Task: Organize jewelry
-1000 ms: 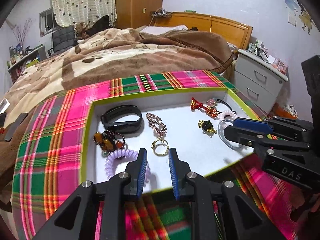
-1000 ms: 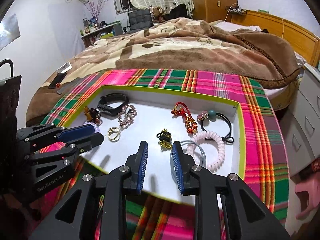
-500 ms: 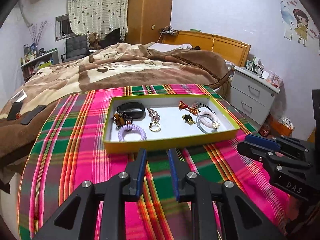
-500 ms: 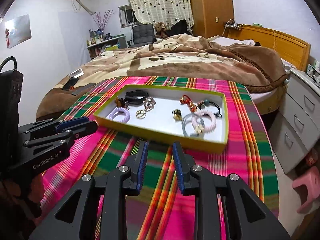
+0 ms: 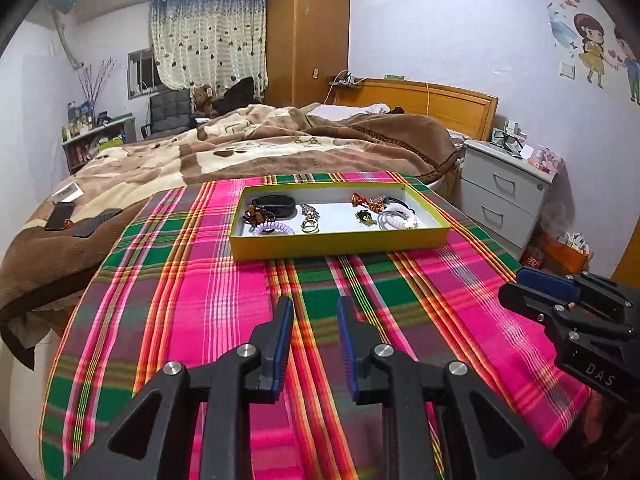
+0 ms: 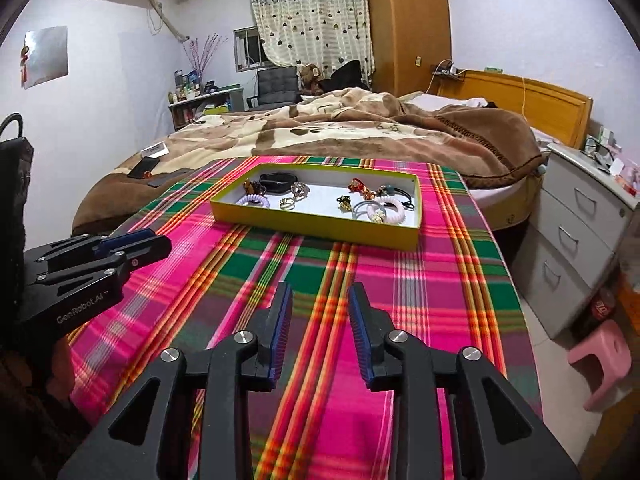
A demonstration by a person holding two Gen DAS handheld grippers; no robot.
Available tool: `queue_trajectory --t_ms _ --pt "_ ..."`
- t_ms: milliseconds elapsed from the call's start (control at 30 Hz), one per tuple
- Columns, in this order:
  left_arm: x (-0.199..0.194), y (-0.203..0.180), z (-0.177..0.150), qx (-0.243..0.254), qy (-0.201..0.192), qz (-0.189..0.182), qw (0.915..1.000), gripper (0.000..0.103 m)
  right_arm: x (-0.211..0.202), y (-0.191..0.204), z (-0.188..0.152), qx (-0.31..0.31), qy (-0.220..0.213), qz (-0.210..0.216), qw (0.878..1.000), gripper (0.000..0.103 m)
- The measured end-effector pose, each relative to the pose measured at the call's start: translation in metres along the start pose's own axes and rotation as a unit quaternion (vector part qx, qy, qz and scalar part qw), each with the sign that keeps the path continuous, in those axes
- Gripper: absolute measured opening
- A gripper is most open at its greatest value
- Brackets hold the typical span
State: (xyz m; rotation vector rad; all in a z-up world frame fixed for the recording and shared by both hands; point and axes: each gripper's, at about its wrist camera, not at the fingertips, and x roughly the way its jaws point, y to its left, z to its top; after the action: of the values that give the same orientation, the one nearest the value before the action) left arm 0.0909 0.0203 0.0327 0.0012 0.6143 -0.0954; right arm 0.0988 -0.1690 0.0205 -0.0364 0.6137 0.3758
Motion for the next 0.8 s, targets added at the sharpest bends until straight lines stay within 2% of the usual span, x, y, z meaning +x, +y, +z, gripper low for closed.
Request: queue_trajectory --t_ms 333,800 --pt "-0.032 -0.007 -0.026 0.004 -0.022 0.006 0.9997 0.022 -0.021 0.01 -0.028 -0.005 -0.014 -0.024 1.0 0.037" --pt "-0.032 -0.003 -0.032 -0.001 -0.023 0.013 0.9997 0.022 -0.025 0.014 -0.03 -0.006 -0.014 -0.028 0.999 0.038"
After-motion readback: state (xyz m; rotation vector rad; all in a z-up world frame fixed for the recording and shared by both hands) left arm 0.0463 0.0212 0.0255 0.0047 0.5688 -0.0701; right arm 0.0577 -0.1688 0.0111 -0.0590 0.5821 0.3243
